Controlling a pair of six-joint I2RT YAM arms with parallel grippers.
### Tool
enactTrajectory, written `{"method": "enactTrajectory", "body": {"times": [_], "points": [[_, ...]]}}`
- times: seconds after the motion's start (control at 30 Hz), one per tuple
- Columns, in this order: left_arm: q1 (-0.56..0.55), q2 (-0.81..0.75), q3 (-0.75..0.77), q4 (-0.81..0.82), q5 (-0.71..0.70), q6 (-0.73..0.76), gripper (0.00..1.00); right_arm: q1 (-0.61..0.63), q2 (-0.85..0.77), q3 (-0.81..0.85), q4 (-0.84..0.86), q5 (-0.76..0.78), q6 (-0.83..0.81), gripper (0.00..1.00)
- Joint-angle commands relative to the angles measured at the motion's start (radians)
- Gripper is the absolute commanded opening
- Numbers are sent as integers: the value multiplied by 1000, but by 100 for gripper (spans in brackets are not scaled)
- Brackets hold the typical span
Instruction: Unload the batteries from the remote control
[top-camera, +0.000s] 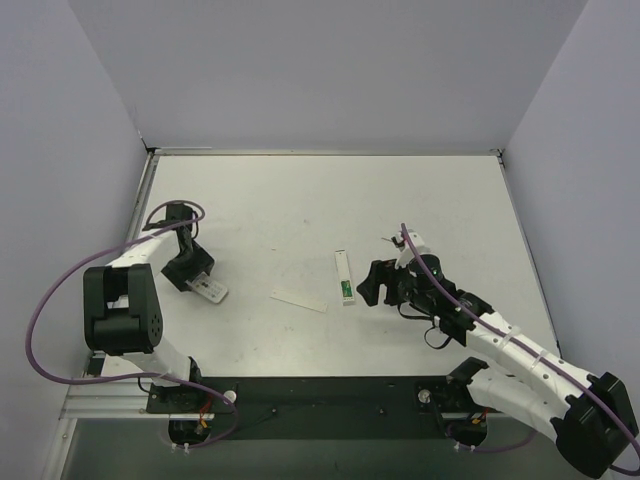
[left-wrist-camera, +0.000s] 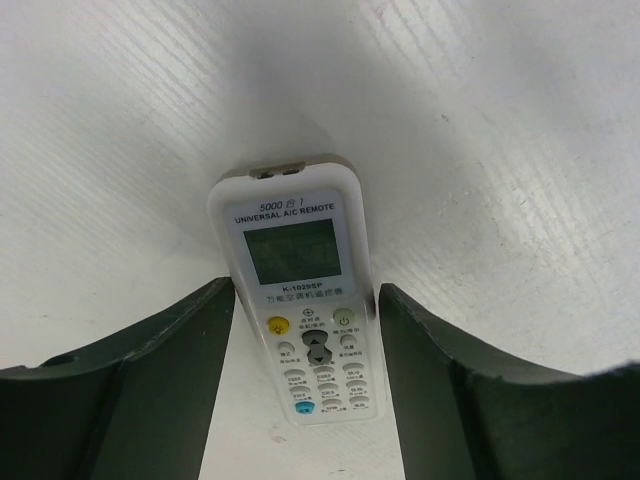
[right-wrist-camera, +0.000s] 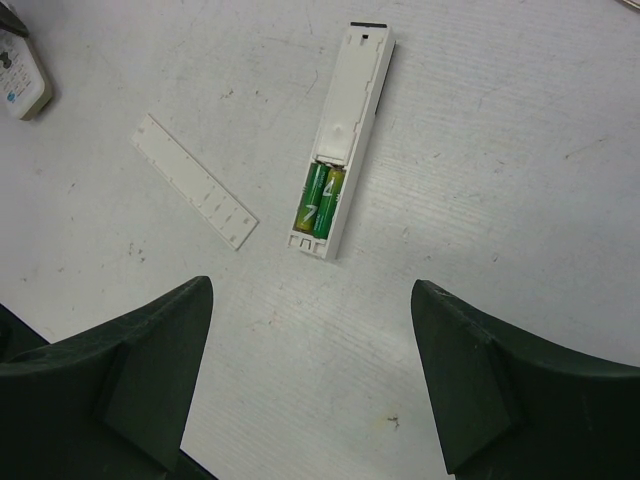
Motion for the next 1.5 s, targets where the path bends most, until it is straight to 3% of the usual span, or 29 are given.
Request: {"method": "enactTrajectory", "body": {"times": [0.0, 0.23, 0.37, 0.47, 0.53, 0.6, 0.63, 0.7, 0.8, 0.9, 0.93, 1.03, 1.17, 1.47], "points": [[6, -29, -17, 16, -5, 4, 68, -5, -29, -11, 31, 5, -4, 75], [6, 3, -36, 31, 56, 19, 64, -5, -23, -11, 51, -6, 2, 75], [7, -12, -48, 54, 124, 41, 42, -5, -31, -16, 54, -1, 5, 75], [7, -74, -71, 123, 295, 91, 30, -6, -49, -15, 43, 52, 48, 74], [6, -127, -115, 251, 530, 113, 27, -8, -67, 2, 17, 199, 99, 74], [-9, -166, -158, 370, 806, 102, 23, -13, -87, 22, 11, 195, 120, 74], [-23, -173, -193, 498, 886, 83, 20, -19, -103, 33, 14, 174, 130, 74], [-106, -184, -206, 597, 1039, 26, 16, -23, -112, 57, 29, 113, 150, 74], [-250, -192, -180, 695, 1160, 18, 13, -25, -100, 102, 43, 80, 259, 75], [-366, -215, -207, 943, 1263, -89, 13, -31, -77, 122, 85, 26, 394, 76], [-388, -218, -214, 1070, 1279, -158, 13, -33, -68, 124, 115, 13, 427, 76], [-472, -216, -227, 1217, 1305, -224, 14, -34, -32, 114, 205, -40, 571, 77], [-534, -190, -221, 1289, 1328, -252, 12, -37, 23, 76, 357, -133, 670, 76], [-566, -147, -235, 1383, 1344, -304, 11, -37, 91, 39, 510, -210, 659, 73]]}}
